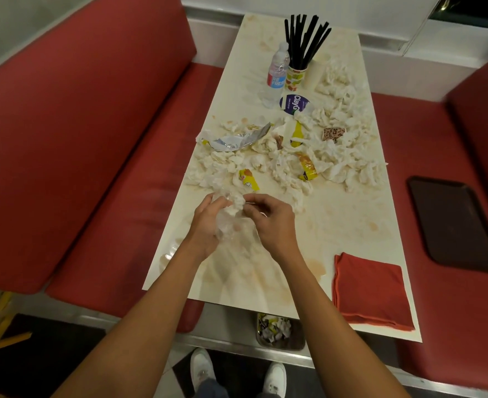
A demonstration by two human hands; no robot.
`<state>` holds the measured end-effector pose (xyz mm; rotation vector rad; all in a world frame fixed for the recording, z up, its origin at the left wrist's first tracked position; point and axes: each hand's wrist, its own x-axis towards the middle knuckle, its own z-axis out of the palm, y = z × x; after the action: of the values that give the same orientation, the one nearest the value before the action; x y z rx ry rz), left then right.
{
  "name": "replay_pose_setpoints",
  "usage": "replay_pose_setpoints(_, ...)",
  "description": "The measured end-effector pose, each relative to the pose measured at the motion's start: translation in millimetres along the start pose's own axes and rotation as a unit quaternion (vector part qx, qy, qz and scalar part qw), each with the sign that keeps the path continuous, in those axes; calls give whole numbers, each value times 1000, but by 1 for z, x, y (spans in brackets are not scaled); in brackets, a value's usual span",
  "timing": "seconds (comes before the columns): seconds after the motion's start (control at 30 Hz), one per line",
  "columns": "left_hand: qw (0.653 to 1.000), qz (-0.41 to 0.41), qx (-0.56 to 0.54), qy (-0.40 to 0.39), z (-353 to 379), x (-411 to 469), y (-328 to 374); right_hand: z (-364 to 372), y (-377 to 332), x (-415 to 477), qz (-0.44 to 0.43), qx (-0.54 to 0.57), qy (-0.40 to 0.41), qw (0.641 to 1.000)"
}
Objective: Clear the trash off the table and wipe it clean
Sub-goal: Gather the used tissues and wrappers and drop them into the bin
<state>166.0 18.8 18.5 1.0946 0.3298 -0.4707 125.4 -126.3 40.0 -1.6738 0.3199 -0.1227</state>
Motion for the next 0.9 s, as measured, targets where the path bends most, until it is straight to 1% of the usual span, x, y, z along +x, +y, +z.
replay_pose_setpoints(0.07,998,-17,-53,-17,0,3,-1,1,-1,-6,-13,-31,-17,999)
replay_pose_setpoints(0.13,996,-32,-77,-36,-1,4,-1,2,0,-12,0,-27,-46,999)
replay_pose_setpoints(0.2,996,-36,-69,-41,-2,6,-3,2,4,-14,31,-15,-72,997)
replay_pose_setpoints(0.27,997,-35,-59,-38,-6,5,-8,0,6,-16,44,-14,-86,995)
replay_pose_setpoints(0.37,998,-31,-51,-20,-10,4,-13,-3,4,-21,25,-38,-83,996)
replay_pose_setpoints(0.43,999,-28,-29,-16,-8,2,-13,-5,8,-23,13,-35,-56,998)
replay_pose_setpoints(0.5,1000,-23,-10,4,-7,2,-12,-7,16,-20,11,-45,10,999)
replay_pose_setpoints(0.57,999,-16,-14,30,-10,6,-10,-14,25,-16,11,-76,87,993)
replay_pose_setpoints(0.63,999,-13,-11,48,-15,9,-8,-24,37,-9,-22,-161,138,977)
replay_pose_setpoints(0.7,998,-12,8,57,-18,9,-6,-34,54,-2,-78,-264,135,952)
replay_pose_setpoints(0.73,998,-11,14,60,-19,9,-4,-38,61,2,-95,-303,113,941)
replay_pose_setpoints(0.8,998,-9,19,62,-20,7,-2,-43,74,7,-99,-381,52,918)
replay_pose_setpoints(0.9,998,-13,20,60,-22,6,0,-43,86,13,-121,-482,-1,868)
